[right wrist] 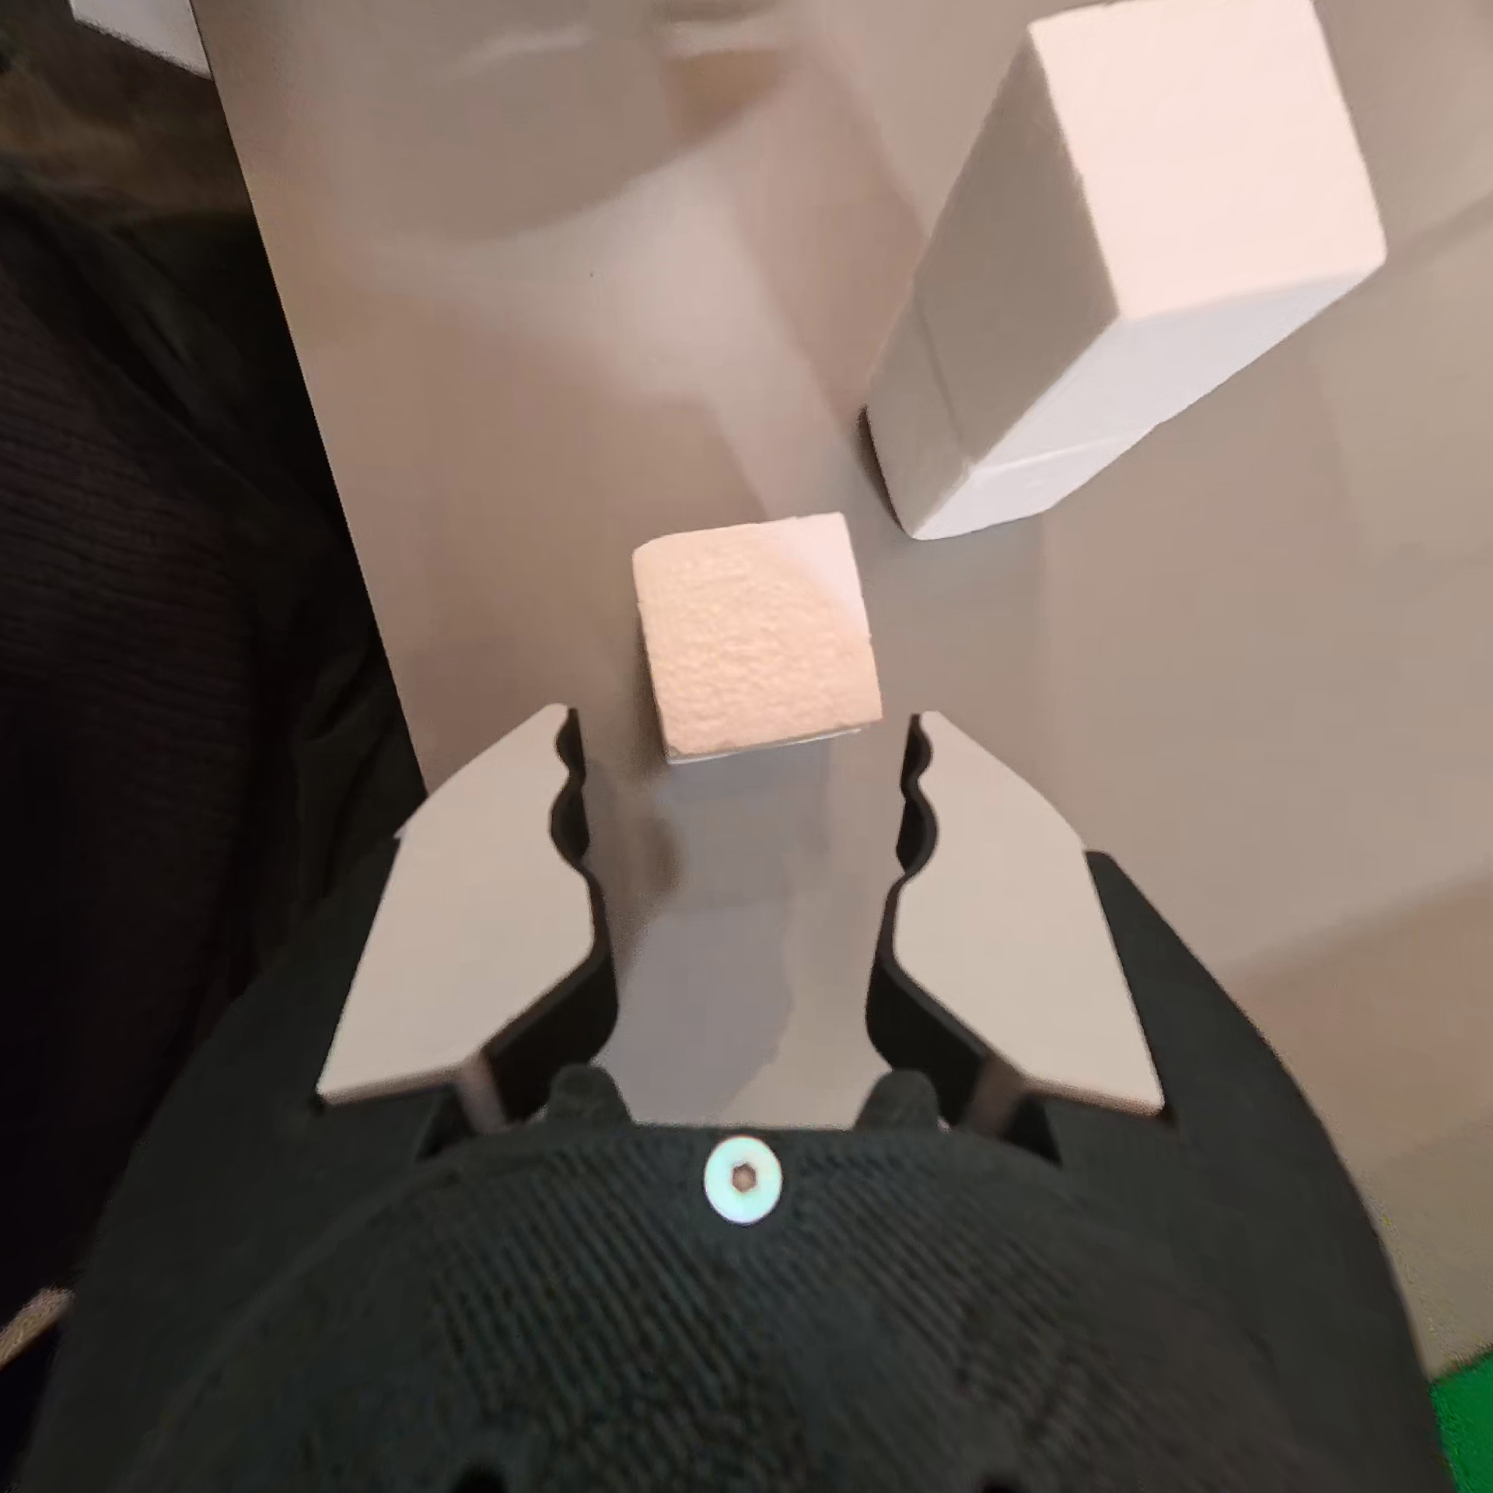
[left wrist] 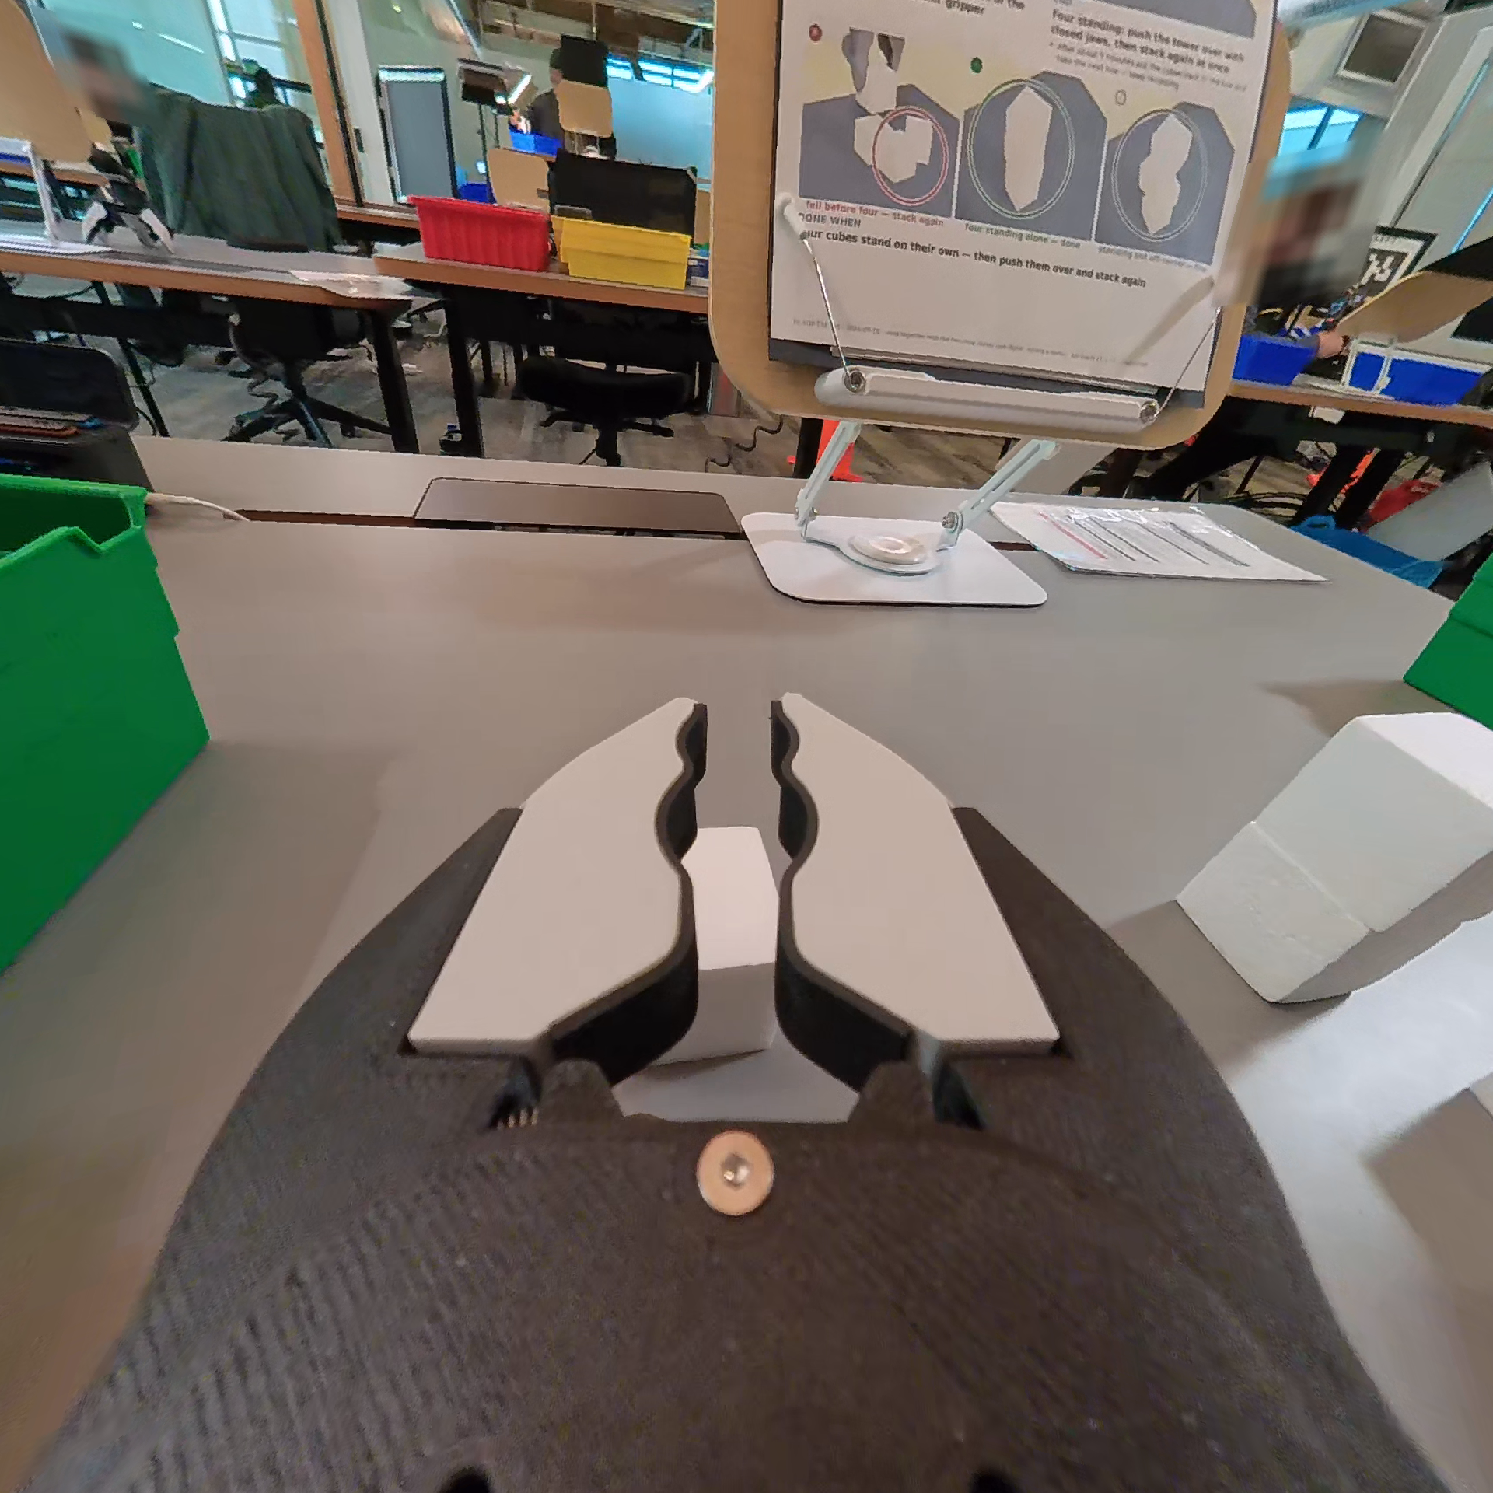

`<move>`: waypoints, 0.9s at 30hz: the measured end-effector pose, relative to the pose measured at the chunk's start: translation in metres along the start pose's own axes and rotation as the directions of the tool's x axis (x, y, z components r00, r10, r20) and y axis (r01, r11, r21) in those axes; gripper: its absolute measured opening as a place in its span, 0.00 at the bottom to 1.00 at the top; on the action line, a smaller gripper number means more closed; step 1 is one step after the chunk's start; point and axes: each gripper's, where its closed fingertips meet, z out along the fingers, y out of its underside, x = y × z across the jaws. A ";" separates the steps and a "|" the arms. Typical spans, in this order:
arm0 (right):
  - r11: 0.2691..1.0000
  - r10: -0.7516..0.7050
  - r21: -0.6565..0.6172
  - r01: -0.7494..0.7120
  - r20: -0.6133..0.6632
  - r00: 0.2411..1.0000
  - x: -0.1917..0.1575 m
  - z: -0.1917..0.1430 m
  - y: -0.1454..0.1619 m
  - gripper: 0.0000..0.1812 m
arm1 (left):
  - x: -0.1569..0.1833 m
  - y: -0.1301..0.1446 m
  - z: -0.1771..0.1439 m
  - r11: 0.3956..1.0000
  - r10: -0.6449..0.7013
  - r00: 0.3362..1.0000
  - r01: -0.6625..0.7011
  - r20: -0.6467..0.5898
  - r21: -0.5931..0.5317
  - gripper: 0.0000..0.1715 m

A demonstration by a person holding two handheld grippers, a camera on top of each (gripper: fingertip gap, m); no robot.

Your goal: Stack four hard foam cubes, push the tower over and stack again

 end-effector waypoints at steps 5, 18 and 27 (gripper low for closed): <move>0.983 0.087 0.161 -0.086 0.002 0.996 0.001 0.002 0.001 0.40 | -0.002 0.002 0.000 1.000 -0.023 1.000 0.023 -0.005 -0.009 0.09; 0.925 0.077 0.358 -0.129 0.154 0.985 -0.009 0.000 -0.026 0.31 | 0.006 0.008 0.002 0.997 -0.061 0.997 0.059 -0.048 -0.044 0.09; 0.828 0.048 0.559 -0.041 0.003 0.999 0.046 -0.101 -0.092 0.30 | 0.012 0.008 0.002 0.997 -0.059 0.997 0.056 -0.059 -0.046 0.09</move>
